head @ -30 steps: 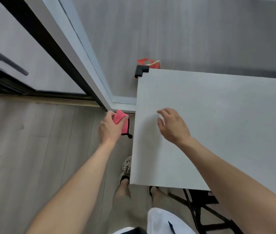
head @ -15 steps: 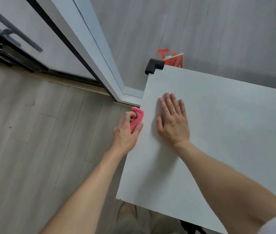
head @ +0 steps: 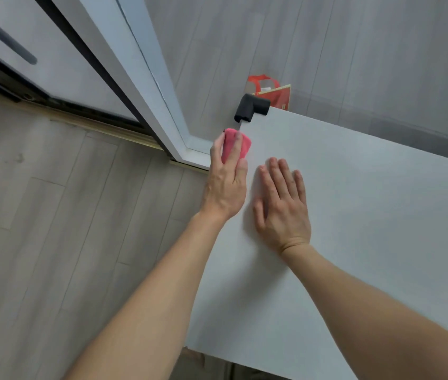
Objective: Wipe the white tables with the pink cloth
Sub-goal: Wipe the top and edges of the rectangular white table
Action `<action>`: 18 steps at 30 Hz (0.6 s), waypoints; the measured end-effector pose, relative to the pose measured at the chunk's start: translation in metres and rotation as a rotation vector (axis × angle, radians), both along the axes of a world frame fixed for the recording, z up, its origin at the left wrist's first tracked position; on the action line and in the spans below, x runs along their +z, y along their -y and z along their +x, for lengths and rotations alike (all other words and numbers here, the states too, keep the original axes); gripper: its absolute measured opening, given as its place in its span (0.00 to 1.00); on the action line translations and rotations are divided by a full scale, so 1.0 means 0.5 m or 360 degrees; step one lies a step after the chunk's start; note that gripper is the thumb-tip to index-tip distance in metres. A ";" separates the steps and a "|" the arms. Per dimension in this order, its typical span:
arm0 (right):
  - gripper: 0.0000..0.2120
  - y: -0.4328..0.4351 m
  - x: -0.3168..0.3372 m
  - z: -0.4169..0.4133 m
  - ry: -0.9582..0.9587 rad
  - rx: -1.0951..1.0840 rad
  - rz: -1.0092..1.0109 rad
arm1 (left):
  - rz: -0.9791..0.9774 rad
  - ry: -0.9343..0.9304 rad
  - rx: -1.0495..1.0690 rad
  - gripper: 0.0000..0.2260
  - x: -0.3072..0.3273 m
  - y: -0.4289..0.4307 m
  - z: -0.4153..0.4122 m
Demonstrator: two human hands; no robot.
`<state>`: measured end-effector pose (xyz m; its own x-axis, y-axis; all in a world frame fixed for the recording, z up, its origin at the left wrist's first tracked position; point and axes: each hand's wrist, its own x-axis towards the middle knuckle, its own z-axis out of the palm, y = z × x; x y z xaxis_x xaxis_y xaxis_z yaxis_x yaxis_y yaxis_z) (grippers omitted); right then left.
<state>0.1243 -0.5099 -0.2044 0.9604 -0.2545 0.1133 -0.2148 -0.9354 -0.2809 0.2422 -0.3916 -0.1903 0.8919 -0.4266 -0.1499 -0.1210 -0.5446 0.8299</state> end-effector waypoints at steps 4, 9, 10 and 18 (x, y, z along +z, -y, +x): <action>0.33 0.000 0.004 0.002 -0.0011 -0.0032 -0.0013 | 0.0065 0.0137 -0.0124 0.26 -0.011 -0.060 -0.067; 0.32 0.000 0.003 0.001 0.0004 -0.0039 -0.0014 | 0.0062 0.0017 -0.0043 0.26 -0.009 0.030 0.038; 0.32 0.001 0.003 0.001 0.0006 -0.0035 -0.0011 | 0.0084 -0.0010 -0.0020 0.26 -0.005 0.040 0.046; 0.32 -0.003 0.007 0.000 0.0008 -0.0042 0.0000 | 0.0067 0.0007 -0.0064 0.26 0.002 -0.023 -0.021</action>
<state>0.1242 -0.5084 -0.2008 0.9528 -0.2797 0.1181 -0.2379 -0.9294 -0.2820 0.2315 -0.3802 -0.1891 0.8749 -0.4553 -0.1649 -0.1467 -0.5738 0.8057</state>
